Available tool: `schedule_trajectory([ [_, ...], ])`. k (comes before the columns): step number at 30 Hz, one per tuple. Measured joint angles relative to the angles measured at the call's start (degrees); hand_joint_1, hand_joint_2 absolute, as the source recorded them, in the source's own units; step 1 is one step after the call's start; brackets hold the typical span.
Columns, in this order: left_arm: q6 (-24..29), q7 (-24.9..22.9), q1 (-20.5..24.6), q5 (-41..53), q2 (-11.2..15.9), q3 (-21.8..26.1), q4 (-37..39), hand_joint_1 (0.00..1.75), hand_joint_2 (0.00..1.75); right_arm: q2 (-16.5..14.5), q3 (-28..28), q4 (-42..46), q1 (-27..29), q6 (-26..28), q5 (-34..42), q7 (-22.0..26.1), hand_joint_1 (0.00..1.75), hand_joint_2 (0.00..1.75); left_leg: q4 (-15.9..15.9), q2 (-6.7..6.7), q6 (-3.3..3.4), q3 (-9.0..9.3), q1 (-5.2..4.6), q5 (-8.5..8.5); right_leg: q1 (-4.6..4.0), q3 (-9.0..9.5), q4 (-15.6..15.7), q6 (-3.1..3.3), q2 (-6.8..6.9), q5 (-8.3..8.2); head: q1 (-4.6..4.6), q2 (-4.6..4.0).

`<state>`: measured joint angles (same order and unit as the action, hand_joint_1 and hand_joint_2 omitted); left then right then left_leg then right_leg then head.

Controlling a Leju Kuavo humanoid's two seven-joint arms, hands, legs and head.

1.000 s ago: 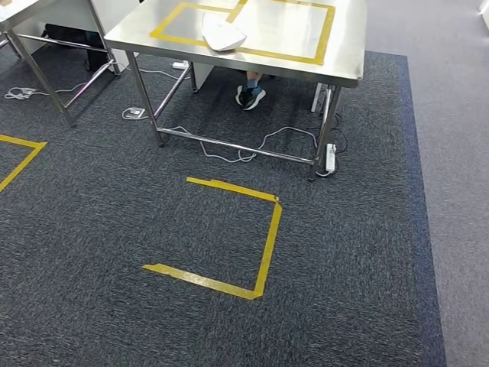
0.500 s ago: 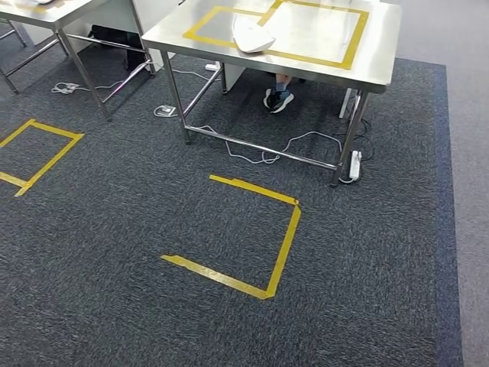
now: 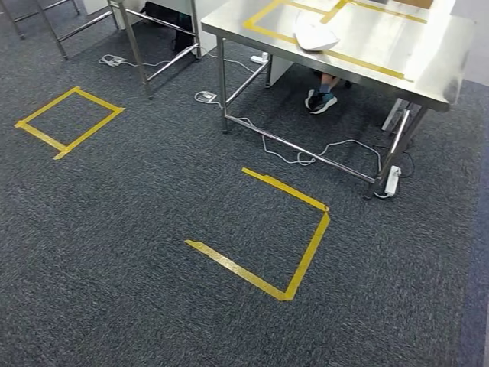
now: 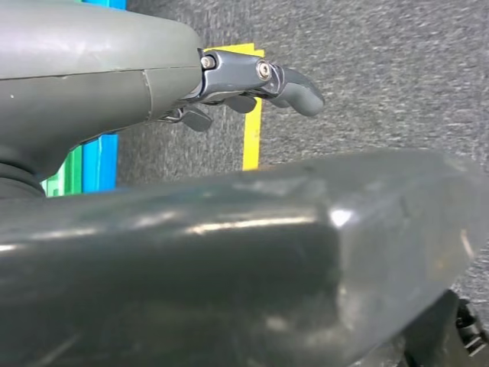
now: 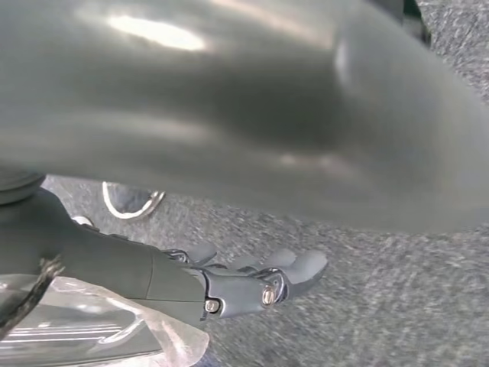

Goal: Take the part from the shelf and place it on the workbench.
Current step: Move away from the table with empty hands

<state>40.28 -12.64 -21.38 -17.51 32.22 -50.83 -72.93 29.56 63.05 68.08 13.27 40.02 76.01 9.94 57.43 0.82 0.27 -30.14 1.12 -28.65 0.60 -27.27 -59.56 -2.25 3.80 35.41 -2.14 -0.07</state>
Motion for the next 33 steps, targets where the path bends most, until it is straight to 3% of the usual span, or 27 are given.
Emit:
schedule_trajectory([
  [1,0.00,0.05,0.38,-0.23,-0.03,-0.27,0.17,0.00,0.00,-0.01,-0.08,-0.05,0.14,0.00,-0.21,-0.09,0.00,0.00,0.00,-0.61,0.23,-0.26,-0.04,0.12,0.06,-1.97,-3.91,-0.07,-1.96,2.00,-0.09,0.00],
  [2,0.00,0.17,0.81,-0.62,-0.07,-0.56,0.39,0.00,0.00,-0.01,-0.18,-0.11,0.31,0.00,-0.55,-0.26,0.00,0.00,0.01,-1.31,0.41,-0.49,-0.12,0.23,0.05,-4.23,-8.29,-0.03,-3.00,3.76,-0.09,0.00],
  [3,0.00,0.38,1.20,-1.16,-0.13,-0.93,0.67,0.00,0.00,-0.01,-0.33,-0.17,0.50,0.00,-0.99,-0.53,0.00,0.00,0.02,-2.05,0.53,-0.66,-0.22,0.30,0.02,-6.25,-11.92,0.07,-3.46,4.74,-0.09,0.00],
  [4,0.00,0.68,1.52,-1.80,-0.21,-1.38,1.03,0.00,0.00,-0.01,-0.55,-0.23,0.68,0.00,-1.54,-0.85,0.00,0.00,0.02,-2.86,0.60,-0.73,-0.33,0.35,-0.02,-7.48,-13.71,0.26,-3.65,4.53,-0.09,0.00],
  [5,0.00,1.03,1.78,-2.42,-0.29,-1.82,1.41,0.00,0.00,-0.01,-0.83,-0.26,0.88,0.00,-2.07,-1.16,0.00,0.00,0.02,-3.65,0.63,-0.69,-0.45,0.38,-0.05,-7.60,-13.15,0.51,-3.78,3.16,-0.08,0.00],
  [6,0.00,1.38,2.02,-2.94,-0.39,-2.26,1.78,0.00,0.00,-0.01,-1.18,-0.27,1.11,0.00,-2.52,-1.41,0.00,0.00,0.02,-4.50,0.64,-0.58,-0.59,0.38,-0.12,-6.56,-10.16,0.90,-4.19,0.77,-0.09,0.00],
  [8,0.00,1.96,2.51,-3.62,-0.66,-2.88,2.34,0.00,0.00,0.01,-1.80,-0.29,1.55,0.01,-3.14,-1.71,0.00,0.00,0.09,-6.14,0.55,-0.51,-0.74,0.42,-0.27,-3.43,-2.16,2.01,-6.98,-3.67,-0.03,0.00],
  [10,0.00,2.53,2.99,-3.96,-1.10,-3.16,2.84,0.00,0.00,0.05,-2.21,-0.31,1.83,0.02,-3.70,-1.87,0.00,0.00,0.17,-7.67,0.14,-0.96,-0.54,0.61,-0.36,-1.51,2.37,2.75,-9.49,-5.03,0.03,0.00],
  [11,0.00,2.82,3.14,-4.07,-1.57,-3.17,3.19,0.00,0.00,0.08,-2.51,-0.33,1.93,0.03,-4.13,-1.97,0.00,0.00,0.14,-8.47,-0.27,-1.32,-0.41,0.84,-0.38,-1.22,2.85,2.84,-9.60,-4.86,0.07,0.00],
  [12,0.00,3.04,3.15,-4.07,-2.06,-3.10,3.53,0.00,0.00,0.09,-2.84,-0.33,1.98,0.04,-4.63,-2.04,0.00,0.00,0.04,-9.22,-0.70,-1.61,-0.26,1.10,-0.40,-0.95,3.24,2.77,-8.88,-4.89,0.07,0.00],
  [13,0.00,3.29,3.05,-4.22,-2.67,-3.03,3.88,0.00,0.00,0.10,-3.21,-0.33,1.99,0.04,-5.25,-2.20,0.00,0.00,0.21,-9.15,-1.06,-1.90,-0.25,1.09,-0.33,-0.66,3.66,2.70,-7.96,-5.10,0.11,0.00],
  [15,0.00,4.23,2.85,-5.69,-3.66,-2.70,4.34,0.00,0.00,0.05,-3.94,-0.26,2.27,0.02,-6.94,-2.77,0.00,0.00,2.92,-6.51,-1.51,-3.16,-0.52,-0.76,-0.11,-0.32,4.49,2.65,-6.24,-5.57,0.38,0.00],
  [17,0.00,6.17,3.04,-8.95,-4.56,-2.16,4.94,0.00,0.00,-0.04,-5.03,-0.19,3.13,0.00,-9.40,-4.09,0.00,0.00,9.79,-2.93,-1.84,-6.24,-0.59,-4.62,-0.20,-0.37,4.64,2.77,-4.21,-5.51,0.61,0.00],
  [19,0.00,8.28,3.35,-12.44,-5.29,-1.85,5.73,0.00,0.00,-0.16,-6.35,-0.13,4.04,-0.01,-12.07,-5.76,0.00,0.00,15.42,-1.53,-2.15,-8.61,-0.44,-6.67,-0.39,-0.57,4.56,2.88,-2.01,-5.20,0.63,0.00],
  [20,0.00,9.18,3.39,-13.98,-5.61,-1.84,6.14,0.00,0.00,-0.27,-7.04,-0.04,4.37,-0.01,-13.25,-6.47,0.00,0.00,15.30,-1.20,-2.24,-8.30,-0.38,-6.11,-0.44,-0.60,4.53,2.87,-1.02,-5.05,0.63,0.00],
  [21,0.00,9.93,3.40,-15.32,-5.84,-1.86,6.50,0.00,0.00,-0.39,-7.70,0.08,4.61,-0.02,-14.21,-7.00,0.00,0.00,12.79,-0.87,-2.26,-6.77,-0.35,-4.60,-0.46,-0.50,4.50,2.81,-0.21,-4.92,0.64,0.00],
  [22,0.00,10.61,3.41,-16.59,-6.03,-1.89,6.84,0.00,0.00,-0.52,-8.41,0.25,4.84,-0.02,-15.01,-7.46,0.00,0.00,8.59,-0.20,-2.21,-4.30,-0.34,-2.72,-0.46,-0.34,4.46,2.70,0.57,-4.77,0.66,0.00],
  [24,0.00,11.59,3.61,-18.32,-6.31,-1.95,7.33,0.00,0.00,-0.69,-9.62,0.58,5.22,-0.03,-16.01,-8.09,0.00,0.00,1.62,1.48,-1.57,-0.33,-0.55,-0.50,-0.66,0.04,4.37,2.25,1.84,-4.44,0.57,0.00],
  [25,0.00,11.92,3.69,-18.82,-6.42,-1.96,7.50,0.00,0.00,-0.74,-10.11,0.71,5.32,-0.03,-16.28,-8.28,0.00,0.00,-0.05,1.90,-1.15,0.53,-0.69,-0.16,-0.73,0.24,4.35,1.94,2.38,-4.30,0.48,0.00],
  [27,0.00,12.23,3.70,-19.23,-6.61,-2.00,7.78,0.00,0.00,-0.77,-10.91,0.97,5.36,-0.03,-16.55,-8.47,0.00,0.00,-0.52,1.25,-0.32,0.41,-0.94,-0.05,-0.68,0.79,4.42,1.28,3.25,-4.19,0.38,0.00],
  [28,0.00,12.28,3.64,-19.36,-6.70,-2.03,7.90,0.00,0.00,-0.77,-11.28,1.09,5.33,-0.02,-16.63,-8.53,0.00,0.00,-0.77,0.77,0.10,0.41,-0.90,0.16,-0.55,0.94,4.34,0.96,3.21,-3.97,0.38,0.00],
  [30,0.00,12.34,3.68,-19.57,-6.81,-2.09,8.10,0.00,0.00,-0.80,-11.75,1.34,5.43,-0.02,-16.79,-8.59,0.00,0.00,-1.36,-0.15,0.88,0.42,-0.69,0.71,-0.31,0.03,1.97,0.40,0.83,-1.99,0.17,0.00],
  [32,0.00,12.54,3.81,-19.77,-6.86,-2.10,8.17,0.00,0.00,-0.83,-11.93,1.45,5.60,-0.02,-16.86,-8.83,0.00,0.00,-1.56,-1.15,1.27,0.20,-0.60,1.00,-0.09,-3.51,-5.35,0.06,-2.54,1.94,-0.07,0.00],
  [33,0.00,12.66,3.84,-19.88,-6.87,-2.11,8.20,0.00,0.00,-0.85,-11.99,1.46,5.70,-0.02,-16.86,-8.98,0.00,0.00,-1.55,-1.75,1.33,0.06,-0.60,1.04,-0.02,-5.53,-9.47,-0.04,-3.33,3.51,-0.11,0.00],
])
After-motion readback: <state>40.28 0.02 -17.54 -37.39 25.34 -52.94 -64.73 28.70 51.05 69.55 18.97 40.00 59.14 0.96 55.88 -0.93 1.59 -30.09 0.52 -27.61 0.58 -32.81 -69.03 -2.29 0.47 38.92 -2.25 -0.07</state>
